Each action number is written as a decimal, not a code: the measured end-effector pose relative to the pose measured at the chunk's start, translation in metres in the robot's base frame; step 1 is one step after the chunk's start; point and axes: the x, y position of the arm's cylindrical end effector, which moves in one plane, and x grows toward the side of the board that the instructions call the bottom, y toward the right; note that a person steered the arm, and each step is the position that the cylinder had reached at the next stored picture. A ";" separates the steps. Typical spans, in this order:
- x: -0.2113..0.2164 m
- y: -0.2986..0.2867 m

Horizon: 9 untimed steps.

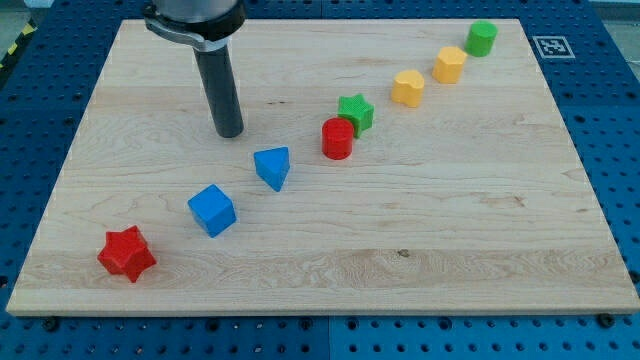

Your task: Move your arm to the top right

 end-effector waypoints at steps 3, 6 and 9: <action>-0.024 0.000; -0.216 0.106; -0.216 0.194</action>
